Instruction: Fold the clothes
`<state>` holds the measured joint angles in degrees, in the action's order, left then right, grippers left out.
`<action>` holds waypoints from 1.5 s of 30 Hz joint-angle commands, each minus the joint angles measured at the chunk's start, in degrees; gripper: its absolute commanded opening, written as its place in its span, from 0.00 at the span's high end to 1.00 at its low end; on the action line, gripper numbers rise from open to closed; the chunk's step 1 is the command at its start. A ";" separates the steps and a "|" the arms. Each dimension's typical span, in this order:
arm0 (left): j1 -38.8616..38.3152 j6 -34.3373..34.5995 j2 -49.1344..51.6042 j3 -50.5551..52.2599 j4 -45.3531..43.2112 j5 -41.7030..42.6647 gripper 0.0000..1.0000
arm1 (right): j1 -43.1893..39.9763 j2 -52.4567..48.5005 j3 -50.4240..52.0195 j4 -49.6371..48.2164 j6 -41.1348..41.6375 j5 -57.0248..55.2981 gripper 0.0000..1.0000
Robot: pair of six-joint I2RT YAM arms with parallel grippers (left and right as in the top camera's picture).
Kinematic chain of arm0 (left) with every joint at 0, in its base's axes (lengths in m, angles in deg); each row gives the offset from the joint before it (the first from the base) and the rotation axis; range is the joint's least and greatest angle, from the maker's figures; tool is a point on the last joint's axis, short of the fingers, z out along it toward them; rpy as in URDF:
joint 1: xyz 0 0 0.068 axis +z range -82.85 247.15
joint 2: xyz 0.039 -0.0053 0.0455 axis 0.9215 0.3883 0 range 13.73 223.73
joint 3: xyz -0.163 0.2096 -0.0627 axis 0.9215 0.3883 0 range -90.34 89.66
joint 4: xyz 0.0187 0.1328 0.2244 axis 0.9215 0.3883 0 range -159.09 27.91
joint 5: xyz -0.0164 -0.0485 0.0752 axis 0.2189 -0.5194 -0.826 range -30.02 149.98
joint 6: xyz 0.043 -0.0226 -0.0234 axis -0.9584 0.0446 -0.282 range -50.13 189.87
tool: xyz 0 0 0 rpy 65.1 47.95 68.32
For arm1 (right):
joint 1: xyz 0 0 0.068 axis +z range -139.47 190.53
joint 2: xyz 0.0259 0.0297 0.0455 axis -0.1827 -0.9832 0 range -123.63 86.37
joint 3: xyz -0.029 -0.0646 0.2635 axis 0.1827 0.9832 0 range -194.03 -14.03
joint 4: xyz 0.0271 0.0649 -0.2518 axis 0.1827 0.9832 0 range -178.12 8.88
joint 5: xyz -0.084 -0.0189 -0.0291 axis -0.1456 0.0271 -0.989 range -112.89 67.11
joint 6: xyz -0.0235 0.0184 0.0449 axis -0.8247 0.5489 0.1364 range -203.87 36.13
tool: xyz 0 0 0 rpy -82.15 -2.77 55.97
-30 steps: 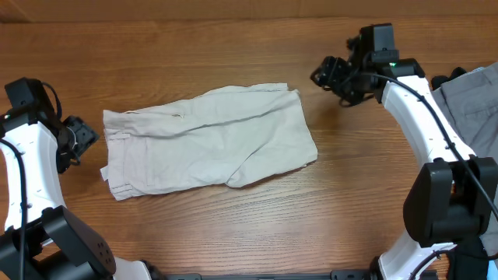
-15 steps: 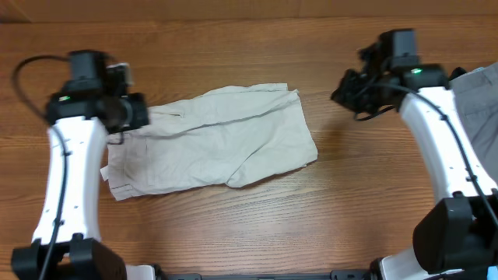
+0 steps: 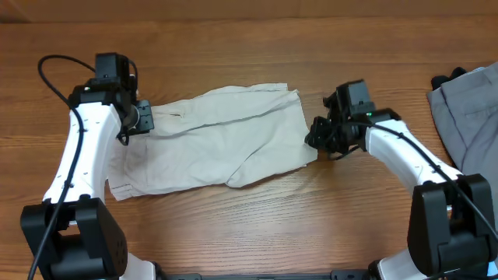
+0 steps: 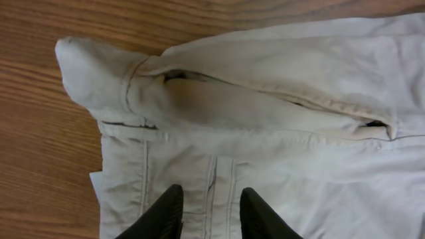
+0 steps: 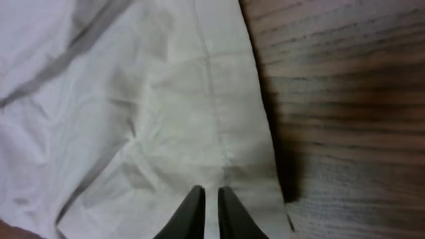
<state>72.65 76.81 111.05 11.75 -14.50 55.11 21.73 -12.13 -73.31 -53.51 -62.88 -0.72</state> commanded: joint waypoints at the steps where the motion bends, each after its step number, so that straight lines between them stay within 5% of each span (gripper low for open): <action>1: 1.49 -4.11 -0.90 -0.11 -0.72 7.48 0.67 | 0.37 -0.02 3.43 -3.89 0.00 2.01 0.89; 9: 1.95 -6.43 3.06 -0.11 -0.87 6.73 0.88 | 0.35 -5.25 6.91 -5.62 0.04 -0.98 0.89; 15: 3.65 -4.11 7.10 -0.11 1.81 5.95 0.89 | -1.11 -7.56 6.10 -3.26 -0.26 -6.23 0.91; 19: 4.59 -3.96 7.80 -0.11 2.12 6.25 0.78 | -4.33 -5.49 1.73 2.75 -9.31 -1.44 0.65; 24: 4.76 -3.93 7.91 -0.11 1.95 5.33 0.69 | -7.89 -3.02 0.39 4.96 -10.38 5.44 0.40; 29: 4.76 -3.91 8.33 -0.09 1.73 5.35 0.68 | -7.91 -3.52 1.44 4.04 -10.49 8.46 0.36; 34: 4.76 -3.91 8.33 -0.04 1.77 5.35 0.66 | -4.83 -3.52 3.85 -0.37 -10.73 10.95 0.54; 38: 4.76 -3.91 8.33 -0.02 1.99 5.35 0.64 | -3.10 -3.52 4.59 -0.24 -10.32 10.36 0.96; 45: 4.76 -3.93 8.33 -0.02 1.99 5.31 0.62 | -4.72 -0.52 2.16 4.61 -8.96 -2.08 0.96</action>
<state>77.28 72.83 118.55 11.75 -12.53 61.02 18.06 -16.08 -69.21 -49.94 -72.48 3.79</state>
